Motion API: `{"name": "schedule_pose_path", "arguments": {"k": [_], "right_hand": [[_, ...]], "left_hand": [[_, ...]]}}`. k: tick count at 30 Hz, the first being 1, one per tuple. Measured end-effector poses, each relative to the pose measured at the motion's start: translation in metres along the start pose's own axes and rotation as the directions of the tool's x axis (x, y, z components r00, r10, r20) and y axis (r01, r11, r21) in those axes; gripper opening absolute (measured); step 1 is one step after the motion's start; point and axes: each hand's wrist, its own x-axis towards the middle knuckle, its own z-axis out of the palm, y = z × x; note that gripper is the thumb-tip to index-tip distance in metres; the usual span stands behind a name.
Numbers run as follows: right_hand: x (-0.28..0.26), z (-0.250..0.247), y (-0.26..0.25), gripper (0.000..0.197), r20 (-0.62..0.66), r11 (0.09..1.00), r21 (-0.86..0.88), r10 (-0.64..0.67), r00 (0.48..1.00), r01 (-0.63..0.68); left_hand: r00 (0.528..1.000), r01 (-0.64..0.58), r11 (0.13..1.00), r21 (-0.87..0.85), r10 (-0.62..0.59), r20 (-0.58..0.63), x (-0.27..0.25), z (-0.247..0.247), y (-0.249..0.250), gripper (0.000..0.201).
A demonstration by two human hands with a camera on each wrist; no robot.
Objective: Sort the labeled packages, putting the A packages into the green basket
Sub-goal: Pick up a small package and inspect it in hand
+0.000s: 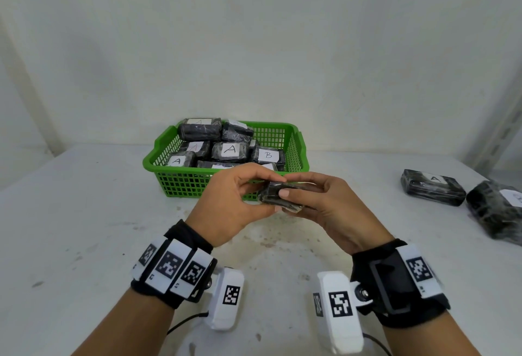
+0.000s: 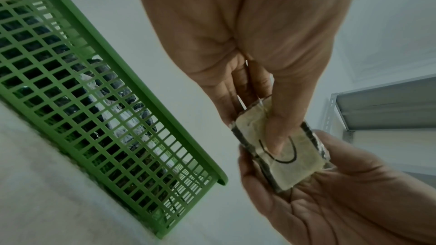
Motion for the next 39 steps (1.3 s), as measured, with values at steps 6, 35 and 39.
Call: {"name": "schedule_pose_path", "arguments": {"k": [6, 35, 39], "right_hand": [[-0.005, -0.008, -0.012, 0.054, 0.123, 0.988, 0.062, 0.137, 0.983, -0.145], [0.001, -0.001, 0.002, 0.040, 0.121, 0.997, 0.074, -0.003, 0.993, -0.006], [0.001, 0.002, 0.006, 0.030, 0.049, 0.999, 0.034, -0.033, 0.998, 0.032]], "left_hand": [[0.999, -0.029, 1.000, 0.001, 0.029, -0.027, 0.001, -0.002, 0.000, 0.043], [1.000, 0.017, 1.000, 0.010, -0.017, 0.015, -0.001, 0.000, 0.005, 0.053], [0.999, -0.032, 0.999, 0.040, 0.031, 0.016, 0.000, 0.001, 0.005, 0.046]]}}
